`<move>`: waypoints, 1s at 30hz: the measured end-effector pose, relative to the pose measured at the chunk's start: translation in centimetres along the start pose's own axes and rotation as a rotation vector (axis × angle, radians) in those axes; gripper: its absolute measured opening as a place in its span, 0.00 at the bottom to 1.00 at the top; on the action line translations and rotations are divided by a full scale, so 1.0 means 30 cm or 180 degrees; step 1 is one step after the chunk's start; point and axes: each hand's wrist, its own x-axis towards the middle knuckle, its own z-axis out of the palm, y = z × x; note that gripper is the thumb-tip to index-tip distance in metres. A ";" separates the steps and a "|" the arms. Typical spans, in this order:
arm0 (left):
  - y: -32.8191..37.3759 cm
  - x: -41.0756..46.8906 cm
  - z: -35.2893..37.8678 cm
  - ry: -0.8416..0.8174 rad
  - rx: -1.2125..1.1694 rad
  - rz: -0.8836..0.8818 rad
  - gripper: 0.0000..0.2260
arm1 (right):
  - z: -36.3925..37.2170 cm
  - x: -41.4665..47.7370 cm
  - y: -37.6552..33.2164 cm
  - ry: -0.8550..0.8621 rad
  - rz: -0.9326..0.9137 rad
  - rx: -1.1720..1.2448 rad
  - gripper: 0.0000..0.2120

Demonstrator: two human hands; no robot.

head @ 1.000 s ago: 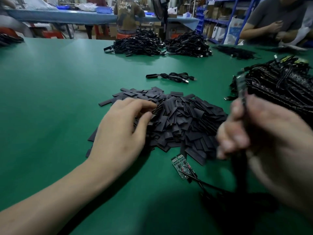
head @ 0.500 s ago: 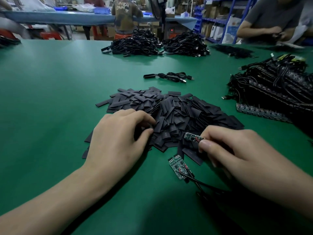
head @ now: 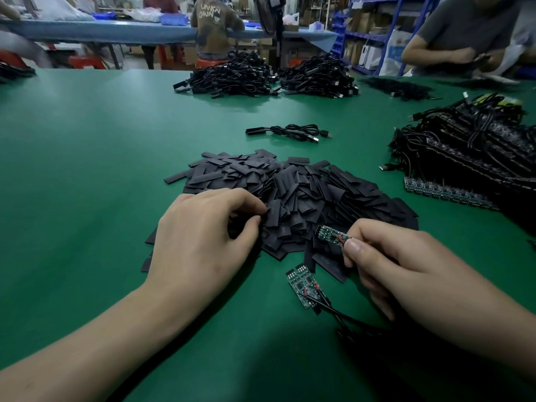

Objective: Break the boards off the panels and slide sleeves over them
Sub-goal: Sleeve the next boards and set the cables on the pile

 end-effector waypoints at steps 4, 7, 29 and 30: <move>0.008 -0.003 -0.005 0.0273 -0.0745 0.0276 0.06 | -0.005 0.002 -0.015 -0.0083 0.0143 0.0895 0.15; 0.051 -0.020 -0.005 -0.0107 -0.2177 -0.0037 0.06 | -0.001 0.001 -0.022 0.0000 0.0099 0.1099 0.18; 0.086 -0.054 -0.004 -0.0223 -0.1590 0.0750 0.09 | 0.023 -0.008 -0.035 0.0100 0.0144 0.1752 0.18; 0.083 -0.052 -0.004 -0.0214 -0.1642 0.0679 0.09 | 0.019 -0.007 -0.035 0.0112 0.0135 0.1782 0.17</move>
